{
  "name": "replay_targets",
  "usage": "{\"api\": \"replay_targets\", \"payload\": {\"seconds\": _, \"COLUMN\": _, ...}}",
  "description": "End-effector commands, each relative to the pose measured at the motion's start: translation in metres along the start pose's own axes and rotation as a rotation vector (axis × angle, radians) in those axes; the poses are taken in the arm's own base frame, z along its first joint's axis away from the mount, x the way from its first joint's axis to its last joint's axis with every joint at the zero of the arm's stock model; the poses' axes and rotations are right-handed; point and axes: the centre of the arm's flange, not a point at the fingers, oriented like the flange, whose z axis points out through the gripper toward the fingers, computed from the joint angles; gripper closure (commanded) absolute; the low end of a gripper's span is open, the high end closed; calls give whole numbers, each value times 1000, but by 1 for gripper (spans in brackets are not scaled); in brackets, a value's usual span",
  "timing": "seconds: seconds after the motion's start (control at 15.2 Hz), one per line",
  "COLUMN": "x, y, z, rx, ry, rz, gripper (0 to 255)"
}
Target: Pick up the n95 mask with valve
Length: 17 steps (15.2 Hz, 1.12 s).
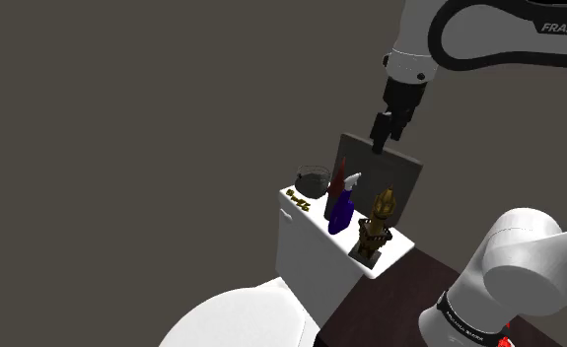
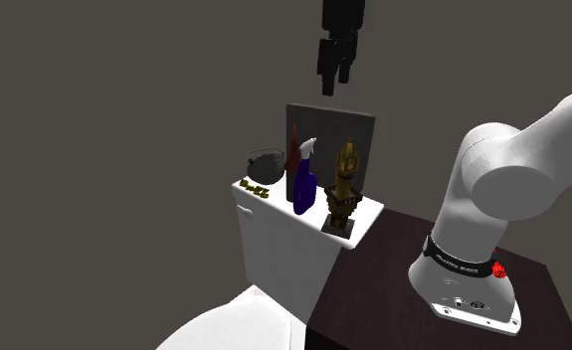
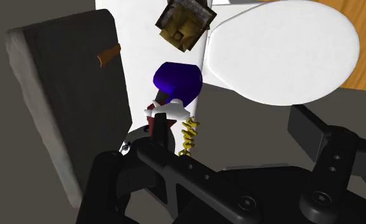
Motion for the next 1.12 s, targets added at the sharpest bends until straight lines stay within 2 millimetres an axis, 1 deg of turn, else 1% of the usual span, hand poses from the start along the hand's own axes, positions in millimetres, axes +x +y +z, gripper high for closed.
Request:
{"api": "replay_targets", "payload": {"seconds": 0.0, "x": 0, "y": 0, "z": 0, "rx": 0, "ry": 0, "rz": 0, "gripper": 0}}
{"api": "replay_targets", "payload": {"seconds": 1.06, "x": 158, "y": 33, "z": 139, "rx": 15, "ry": -19, "rz": 80, "gripper": 0}}
